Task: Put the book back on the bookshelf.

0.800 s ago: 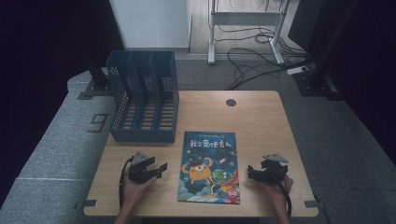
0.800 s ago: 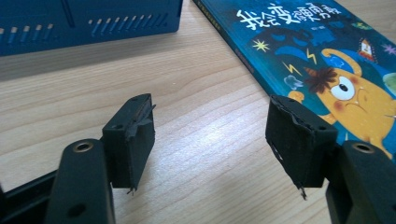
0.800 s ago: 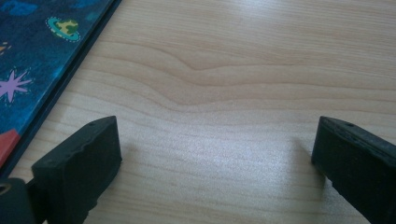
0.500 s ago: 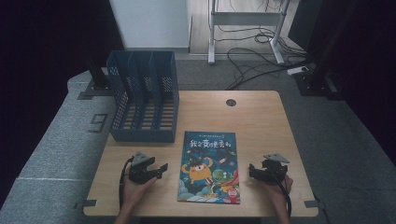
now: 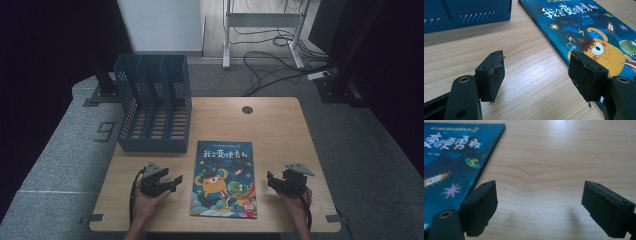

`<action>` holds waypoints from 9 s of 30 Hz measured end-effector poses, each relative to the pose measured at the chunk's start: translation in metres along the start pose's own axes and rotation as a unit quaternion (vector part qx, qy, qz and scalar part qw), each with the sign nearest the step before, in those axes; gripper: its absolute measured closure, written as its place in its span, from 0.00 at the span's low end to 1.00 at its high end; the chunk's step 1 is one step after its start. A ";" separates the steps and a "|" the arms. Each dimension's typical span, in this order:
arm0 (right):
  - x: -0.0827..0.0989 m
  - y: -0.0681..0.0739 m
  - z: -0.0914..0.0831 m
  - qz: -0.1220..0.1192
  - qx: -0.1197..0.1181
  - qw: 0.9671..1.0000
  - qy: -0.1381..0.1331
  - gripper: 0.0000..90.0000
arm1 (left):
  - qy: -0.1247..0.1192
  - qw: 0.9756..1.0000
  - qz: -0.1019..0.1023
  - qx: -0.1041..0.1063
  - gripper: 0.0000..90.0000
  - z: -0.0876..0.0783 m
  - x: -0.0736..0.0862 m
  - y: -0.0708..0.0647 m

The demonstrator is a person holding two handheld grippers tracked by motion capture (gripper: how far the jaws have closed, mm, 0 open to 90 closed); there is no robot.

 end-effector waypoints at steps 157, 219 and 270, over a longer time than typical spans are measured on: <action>-0.003 0.086 0.008 0.064 -0.173 0.981 0.060 0.24 | 0.060 0.997 0.024 0.039 0.27 0.047 0.013 -0.076; -0.005 0.079 0.005 0.124 -0.277 0.950 0.072 0.40 | 0.060 0.997 0.019 0.054 0.24 0.044 0.014 -0.073; -0.041 0.069 0.016 0.077 -0.330 0.941 0.014 0.74 | 0.057 0.995 0.034 0.077 0.27 0.035 0.014 -0.076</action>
Point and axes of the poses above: each handheld gripper's, and its own axes: z roughly forward along the jaws, x roughly out of its underside, y roughly to its left, the point moved 5 cm from there along z, roughly forward along the jaws, and after that the axes turned 5 degrees about x, right-handed, at the moved point
